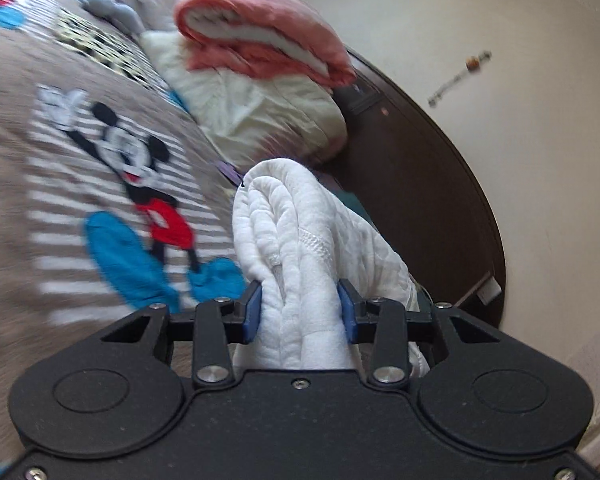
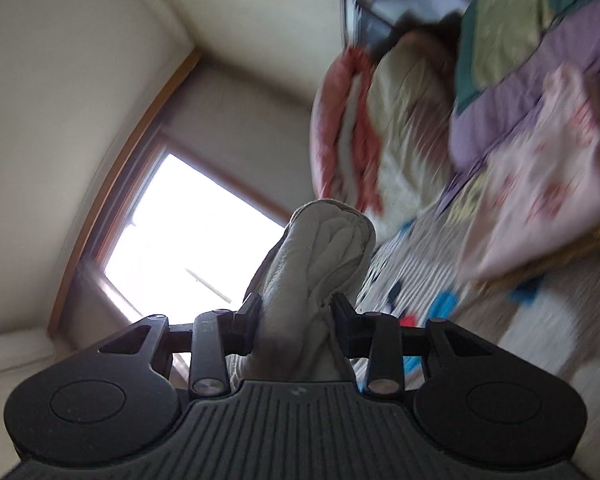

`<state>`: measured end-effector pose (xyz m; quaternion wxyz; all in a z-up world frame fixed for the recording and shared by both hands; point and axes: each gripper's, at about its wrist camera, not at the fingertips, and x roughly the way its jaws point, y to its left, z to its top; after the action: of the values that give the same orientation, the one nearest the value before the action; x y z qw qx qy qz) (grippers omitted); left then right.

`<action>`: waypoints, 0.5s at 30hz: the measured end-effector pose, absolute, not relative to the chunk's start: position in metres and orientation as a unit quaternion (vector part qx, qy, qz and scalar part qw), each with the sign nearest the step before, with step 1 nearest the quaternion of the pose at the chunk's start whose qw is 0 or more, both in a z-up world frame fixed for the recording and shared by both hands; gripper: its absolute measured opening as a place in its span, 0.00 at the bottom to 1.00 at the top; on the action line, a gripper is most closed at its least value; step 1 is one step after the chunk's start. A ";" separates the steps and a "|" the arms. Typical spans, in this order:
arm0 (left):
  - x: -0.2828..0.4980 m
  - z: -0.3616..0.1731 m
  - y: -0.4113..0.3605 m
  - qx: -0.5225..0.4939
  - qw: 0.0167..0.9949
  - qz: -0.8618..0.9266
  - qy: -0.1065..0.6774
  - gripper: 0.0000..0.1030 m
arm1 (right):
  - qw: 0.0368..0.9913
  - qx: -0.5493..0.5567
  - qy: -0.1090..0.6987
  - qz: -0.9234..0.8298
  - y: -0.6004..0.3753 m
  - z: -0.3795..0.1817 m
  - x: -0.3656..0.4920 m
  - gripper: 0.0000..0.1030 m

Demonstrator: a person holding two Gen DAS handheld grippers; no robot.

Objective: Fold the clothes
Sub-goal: 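Carry the bundle with both grippers onto the pink folded pile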

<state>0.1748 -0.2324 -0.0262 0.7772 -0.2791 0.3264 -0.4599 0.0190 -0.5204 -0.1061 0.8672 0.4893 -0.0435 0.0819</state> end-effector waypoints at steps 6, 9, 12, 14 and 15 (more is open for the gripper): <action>0.217 -0.034 -0.332 -0.240 0.744 -0.514 0.352 0.36 | 0.857 0.503 -0.114 -0.008 -0.576 -0.120 0.011 0.38; 0.232 -0.041 -0.373 -0.228 0.732 -0.529 0.364 0.36 | 0.847 0.511 -0.137 -0.048 -0.591 -0.130 0.010 0.38; 0.242 -0.047 -0.407 -0.215 0.723 -0.542 0.371 0.36 | 0.840 0.515 -0.151 -0.075 -0.601 -0.138 0.012 0.38; 0.249 -0.048 -0.425 -0.208 0.716 -0.553 0.373 0.36 | 0.833 0.522 -0.161 -0.092 -0.608 -0.144 0.013 0.38; 0.252 -0.049 -0.432 -0.204 0.714 -0.556 0.373 0.36 | 0.829 0.525 -0.166 -0.101 -0.611 -0.147 0.013 0.38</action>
<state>0.2520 -0.4315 -0.0488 0.7140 -0.2042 0.3728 -0.5563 0.0133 -0.6108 -0.1470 0.8287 0.5250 -0.1662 -0.1006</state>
